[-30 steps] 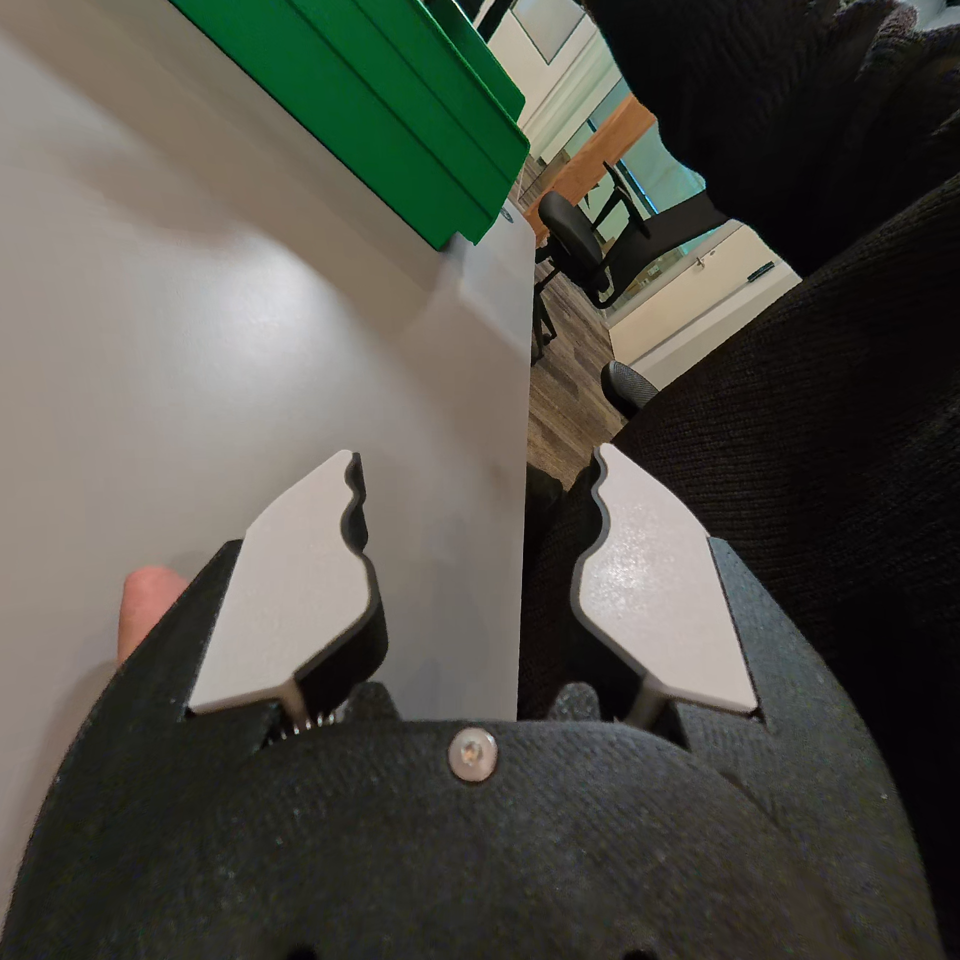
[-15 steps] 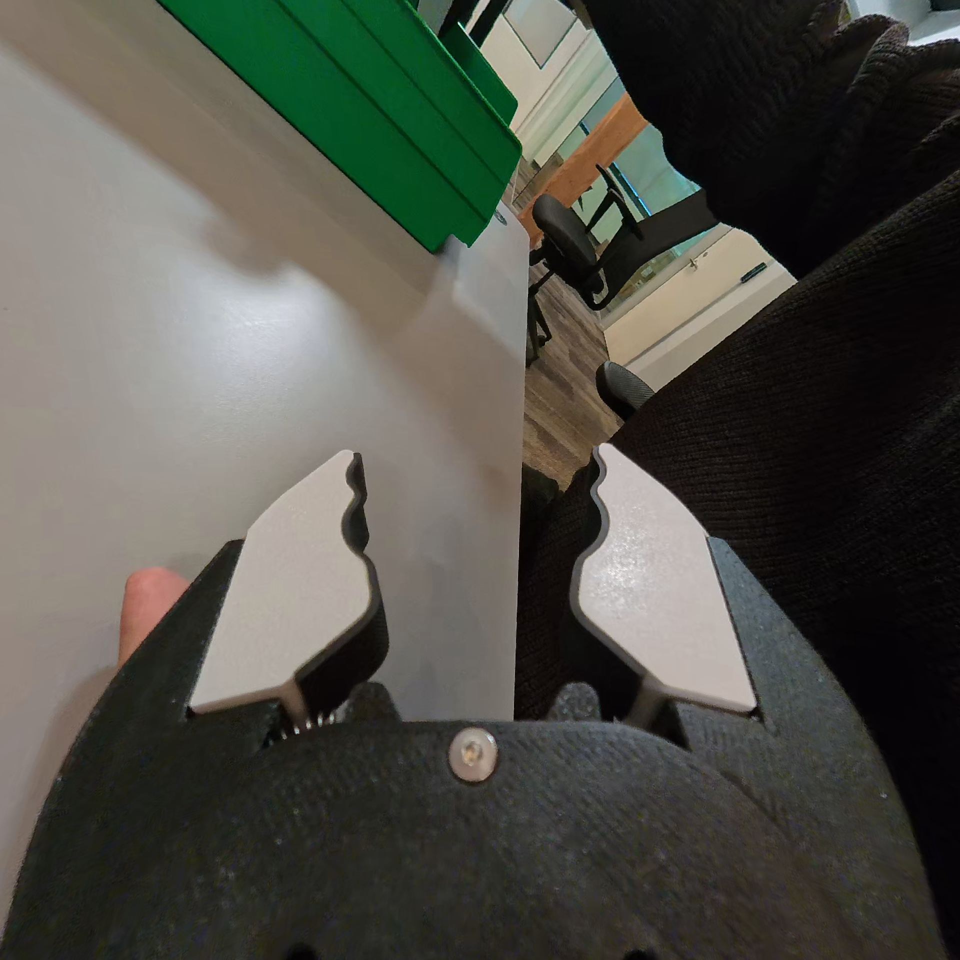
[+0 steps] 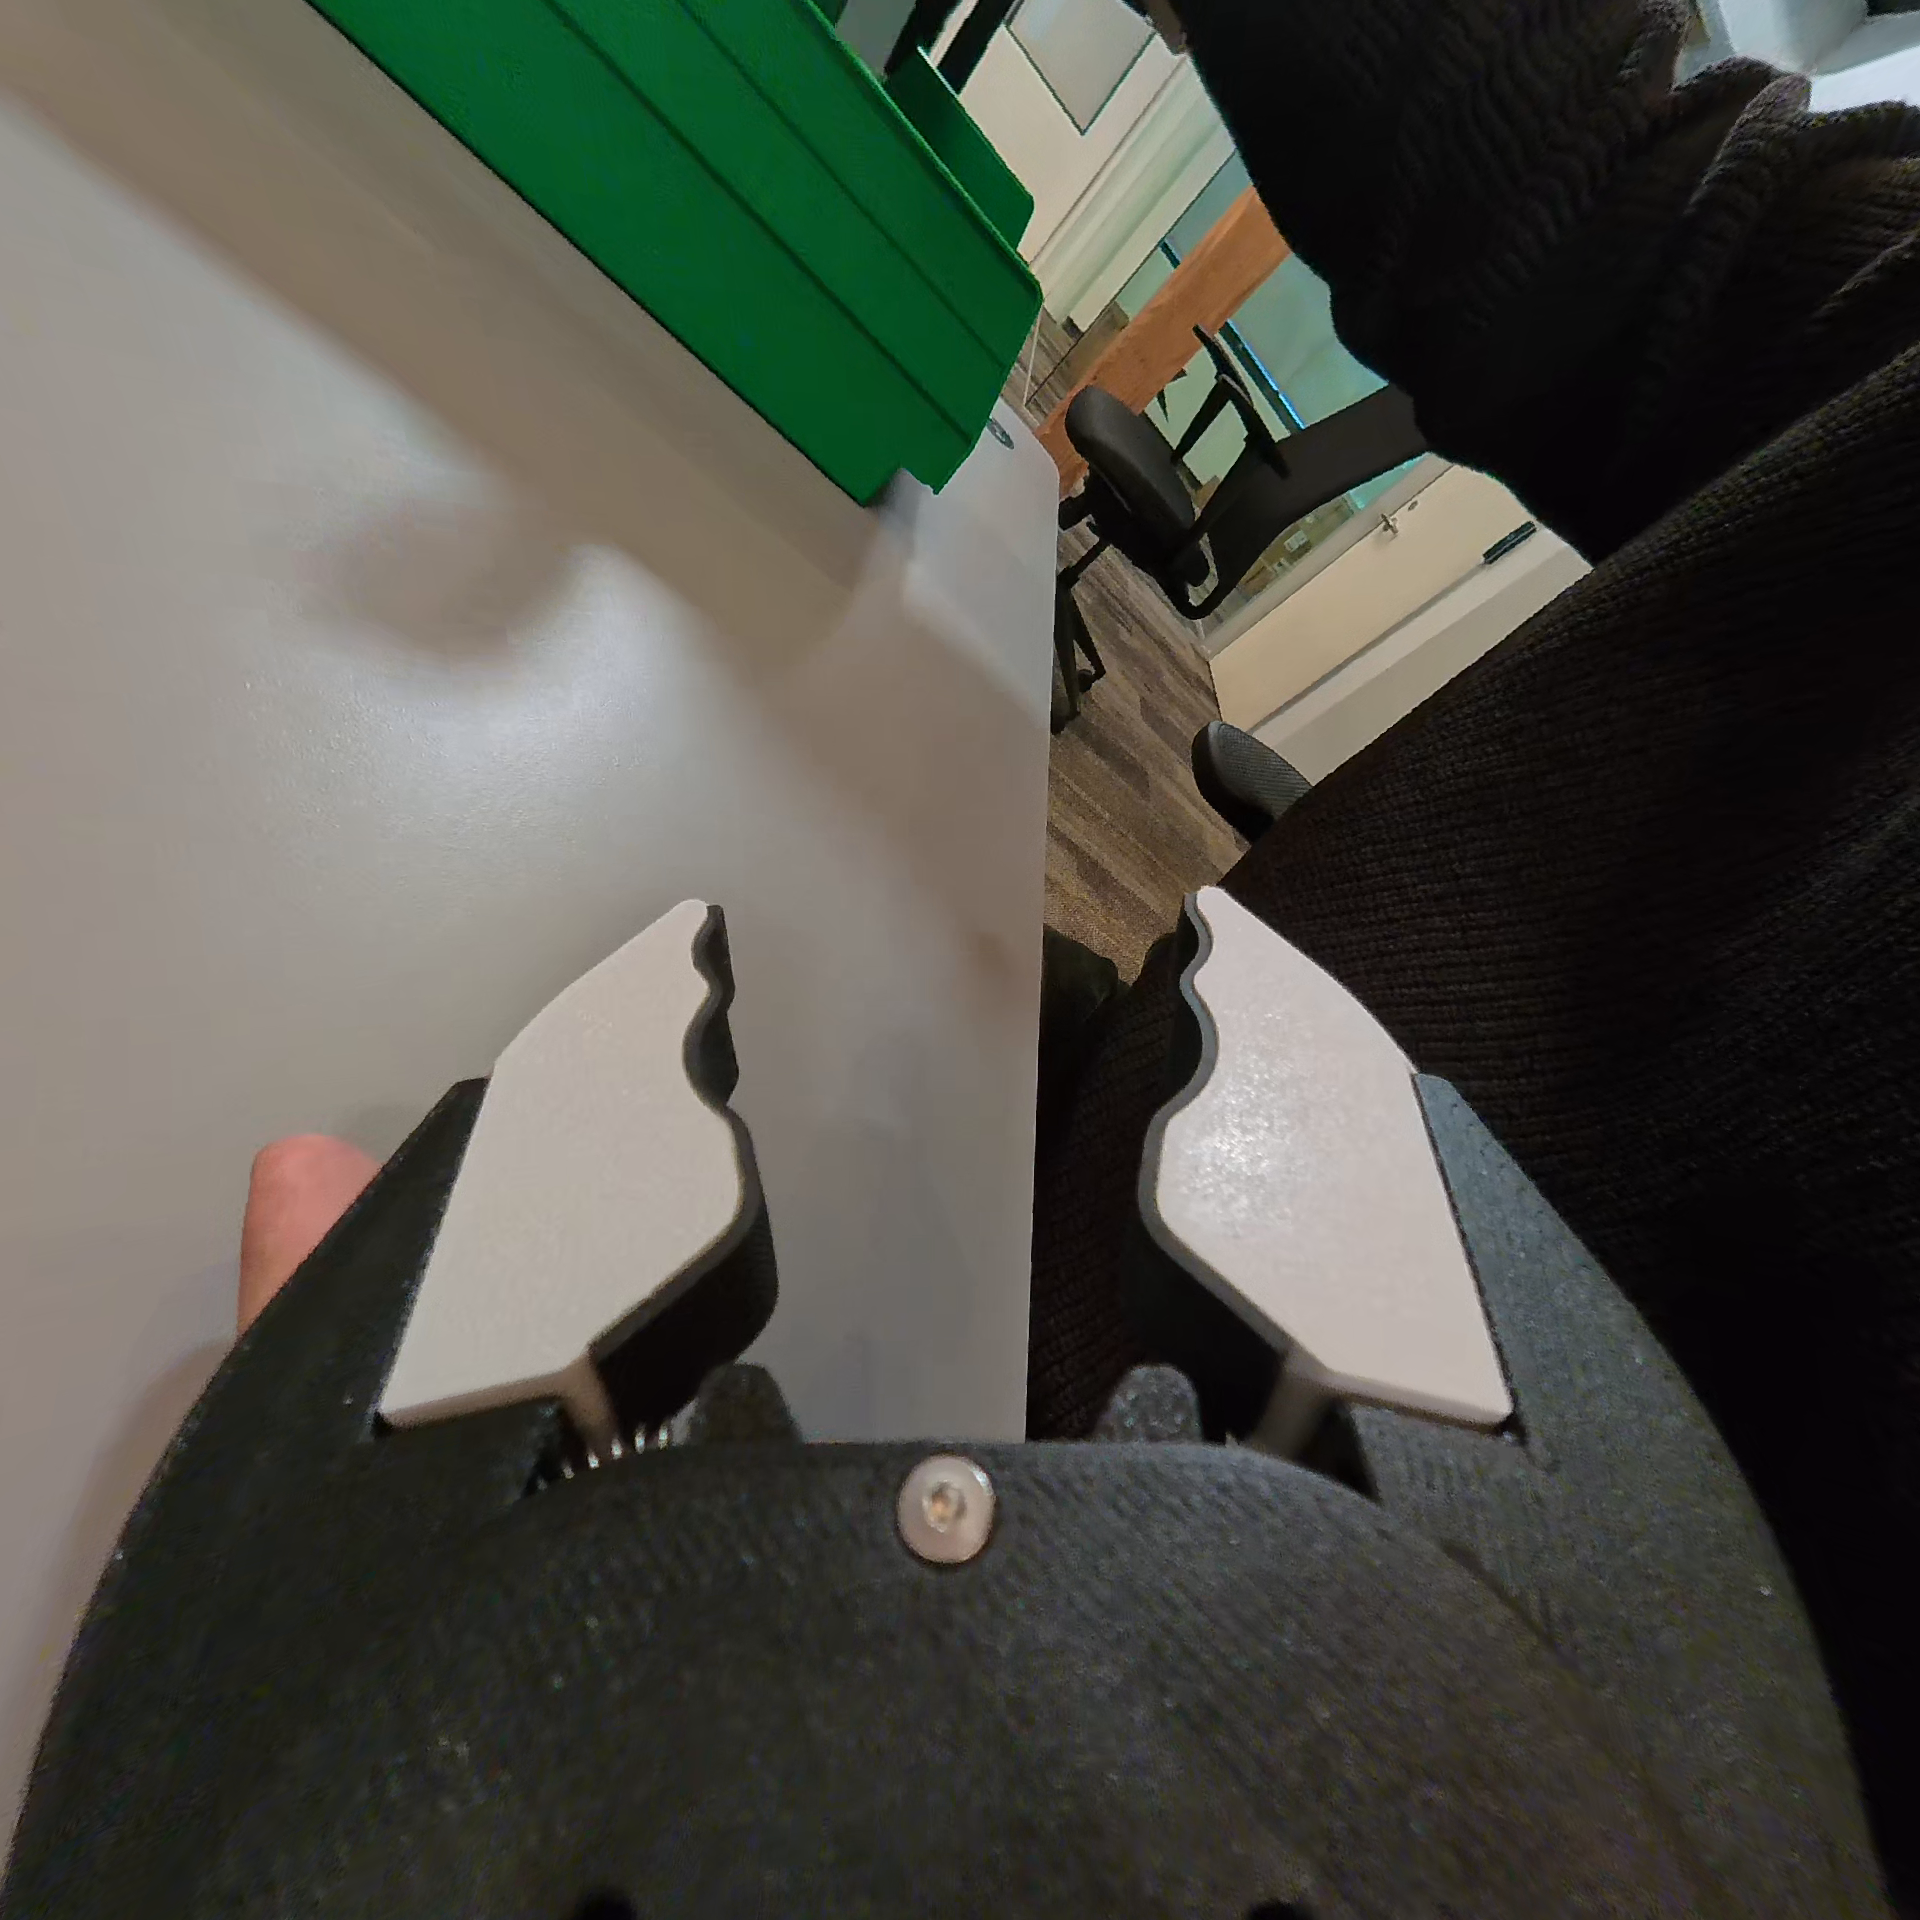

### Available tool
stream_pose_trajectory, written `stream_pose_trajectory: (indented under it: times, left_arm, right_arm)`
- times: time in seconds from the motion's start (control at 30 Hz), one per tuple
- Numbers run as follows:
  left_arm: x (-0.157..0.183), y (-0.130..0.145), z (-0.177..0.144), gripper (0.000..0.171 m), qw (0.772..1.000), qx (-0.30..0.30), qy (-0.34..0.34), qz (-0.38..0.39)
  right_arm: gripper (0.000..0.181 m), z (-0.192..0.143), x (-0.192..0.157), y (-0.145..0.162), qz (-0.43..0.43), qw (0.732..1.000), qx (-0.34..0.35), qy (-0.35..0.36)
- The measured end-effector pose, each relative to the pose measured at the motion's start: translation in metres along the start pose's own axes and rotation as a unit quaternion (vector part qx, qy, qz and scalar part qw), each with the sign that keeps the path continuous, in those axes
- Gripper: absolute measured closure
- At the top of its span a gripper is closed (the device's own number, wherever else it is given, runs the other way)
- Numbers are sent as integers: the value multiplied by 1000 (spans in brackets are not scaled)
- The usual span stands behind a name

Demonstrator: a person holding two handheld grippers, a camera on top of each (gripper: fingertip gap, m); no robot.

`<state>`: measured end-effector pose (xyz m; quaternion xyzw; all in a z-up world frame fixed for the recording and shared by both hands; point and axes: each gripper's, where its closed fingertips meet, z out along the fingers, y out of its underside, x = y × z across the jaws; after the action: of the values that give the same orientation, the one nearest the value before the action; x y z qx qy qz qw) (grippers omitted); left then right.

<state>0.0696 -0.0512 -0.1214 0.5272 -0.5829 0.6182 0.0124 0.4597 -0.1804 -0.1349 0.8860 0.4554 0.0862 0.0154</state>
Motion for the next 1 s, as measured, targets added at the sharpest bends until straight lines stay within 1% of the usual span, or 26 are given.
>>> stream_pose_trajectory:
  times: [0.1, 0.27, 0.33, 0.37, 0.77, 0.83, 0.9, 1.0]
  left_arm:
    - [0, 0, 0, 89, 1000, 0, 0, 1]
    - [1, -1, -1, 89, 1000, 2, -1, 2]
    - [1, -1, -1, 89, 1000, 2, -1, 1]
    - [1, -1, -1, 89, 1000, 2, 0, 0]
    - [0, 0, -1, 89, 1000, 0, 1, -2]
    - [0, 0, -1, 89, 1000, 0, 1, -1]
    - [0, 0, -1, 89, 1000, 0, 1, -1]
    - [0, 0, -1, 89, 1000, 0, 1, -2]
  right_arm:
    - [121, 1, 1, -16, 5, 999, 34, -2]
    - [120, 12, -1, -21, -4, 1000, 27, -5]
    - [134, 16, -3, -22, -10, 1000, 25, -9]
    - [137, 16, -4, -23, -11, 1000, 27, -10]
    - [137, 16, 1, -28, -1, 999, 37, -3]
    - [137, 16, 2, -26, -3, 1000, 30, -2]
    - [133, 18, 1, -25, -3, 1000, 26, -4]
    - [120, 19, 0, -25, 4, 1000, 22, -6]
